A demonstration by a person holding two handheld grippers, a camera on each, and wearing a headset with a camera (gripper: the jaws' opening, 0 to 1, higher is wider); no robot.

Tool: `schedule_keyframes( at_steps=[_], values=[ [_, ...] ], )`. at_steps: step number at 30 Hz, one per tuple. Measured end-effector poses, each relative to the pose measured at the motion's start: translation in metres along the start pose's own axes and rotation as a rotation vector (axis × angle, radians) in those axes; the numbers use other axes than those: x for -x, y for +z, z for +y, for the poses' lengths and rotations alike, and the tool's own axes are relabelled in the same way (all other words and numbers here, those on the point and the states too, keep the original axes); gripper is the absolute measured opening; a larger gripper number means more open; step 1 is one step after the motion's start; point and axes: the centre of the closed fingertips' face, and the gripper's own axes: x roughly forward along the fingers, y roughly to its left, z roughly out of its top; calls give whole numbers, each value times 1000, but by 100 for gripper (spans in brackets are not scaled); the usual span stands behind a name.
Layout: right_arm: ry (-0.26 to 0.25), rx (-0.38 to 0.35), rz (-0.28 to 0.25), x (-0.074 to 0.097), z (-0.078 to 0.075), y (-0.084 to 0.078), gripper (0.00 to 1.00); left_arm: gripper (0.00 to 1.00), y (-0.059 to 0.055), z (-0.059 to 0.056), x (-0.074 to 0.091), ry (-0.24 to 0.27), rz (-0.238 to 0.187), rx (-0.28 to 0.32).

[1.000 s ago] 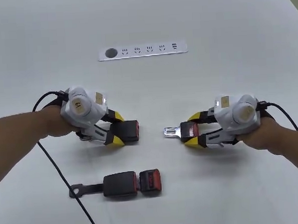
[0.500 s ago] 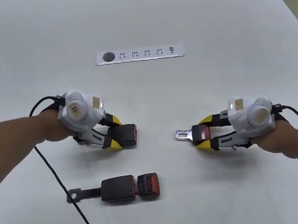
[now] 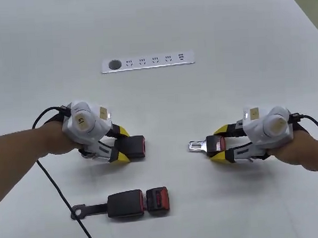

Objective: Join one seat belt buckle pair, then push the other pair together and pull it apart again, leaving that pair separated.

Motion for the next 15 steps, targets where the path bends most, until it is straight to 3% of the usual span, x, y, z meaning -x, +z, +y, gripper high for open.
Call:
schedule_keyframes(
  at_steps=[4, 6, 8, 11, 13, 15],
  values=[
    [7, 4, 17, 2, 6, 1, 42, 37, 2, -1, 0, -3, 10, 41],
    [0, -16, 17, 3, 2, 0, 45, 41, 3, -2, 0, -7, 11, 80],
    [-19, -36, 9, 3, -4, -2, 49, 47, 4, -1, 1, 8, 14, 80],
    [-52, -59, -25, 5, -10, 6, 53, 57, 10, 2, 5, 35, -29, 138],
    [-71, -95, -54, 6, -11, 13, 58, 65, 19, 0, 9, 32, -89, 225],
    [-94, -108, -64, 6, -13, 18, 65, 69, 20, 10, 15, 95, -102, 236]
  ],
)
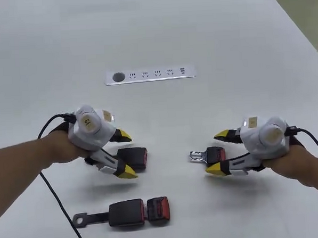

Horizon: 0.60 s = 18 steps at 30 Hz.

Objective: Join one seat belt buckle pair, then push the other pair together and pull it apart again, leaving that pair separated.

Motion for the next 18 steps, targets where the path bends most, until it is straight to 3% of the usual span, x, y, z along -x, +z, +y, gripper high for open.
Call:
schedule_keyframes(
  at_steps=[2, 4, 5, 7, 9, 11, 13, 18],
  values=[
    [-34, -34, -9, 1, -1, 5, 69, 73, 7, 3, 6, 31, -50, 74],
    [-67, -78, -52, 2, -2, 13, 75, 79, 10, 7, 15, 79, -75, 89],
    [-81, -95, -53, 3, -2, 14, 77, 79, 11, 10, 21, 122, -91, 139],
    [-103, -107, -63, 4, 0, 17, 79, 80, 12, 11, 27, 153, -133, 205],
    [-153, -122, -80, 7, -1, 22, 80, 83, 8, 16, 35, 215, -174, 235],
    [-201, -173, -119, 11, -3, 31, 84, 87, 6, 12, 44, 237, -204, 301],
    [-226, -211, -137, 14, -3, 35, 86, 90, 4, 12, 53, 287, -232, 312],
    [-289, -212, -168, 22, 3, 48, 86, 96, -5, 5, 73, 367, -265, 356]
  ],
)
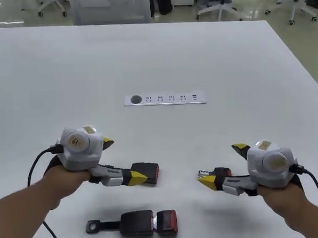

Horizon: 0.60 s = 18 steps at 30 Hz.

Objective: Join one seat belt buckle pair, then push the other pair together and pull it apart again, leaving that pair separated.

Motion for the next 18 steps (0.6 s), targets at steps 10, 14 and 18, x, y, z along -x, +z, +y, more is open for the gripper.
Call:
schedule_keyframes(
  at_steps=[10, 14, 18],
  values=[
    [-28, -7, -71, 21, 29, 20, 89, 100, -9, -16, 54, 76, -76, 68],
    [-32, 9, -95, 32, 44, 27, 91, 100, -13, -25, 78, 103, -97, 71],
    [-47, 20, -121, 43, 54, 31, 93, 100, -17, -35, 100, 133, -122, 86]
  ],
)
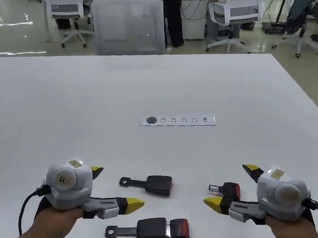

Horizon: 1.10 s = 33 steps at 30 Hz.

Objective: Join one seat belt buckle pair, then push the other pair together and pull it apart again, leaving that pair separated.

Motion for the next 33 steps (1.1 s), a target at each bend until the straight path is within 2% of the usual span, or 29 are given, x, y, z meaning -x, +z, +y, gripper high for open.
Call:
schedule_keyframes(
  at_steps=[8, 11, 18, 22, 27, 33],
  values=[
    [-11, 8, -40, 27, 27, 6, 95, 100, -4, -21, 37, 37, -43, 7],
    [-8, 12, -47, 36, 38, 5, 95, 100, -10, -20, 50, 50, -61, 15],
    [11, 23, -58, 50, 63, 0, 95, 100, -19, -31, 73, 45, -68, -4],
    [18, 23, -61, 55, 69, -3, 97, 100, -21, -32, 85, 38, -84, -15],
    [7, 4, -73, 65, 75, -4, 100, 100, -16, -35, 102, 40, -138, -25],
    [13, -26, -74, 75, 82, -9, 100, 100, -17, -43, 112, 33, -147, -54]
  ],
)
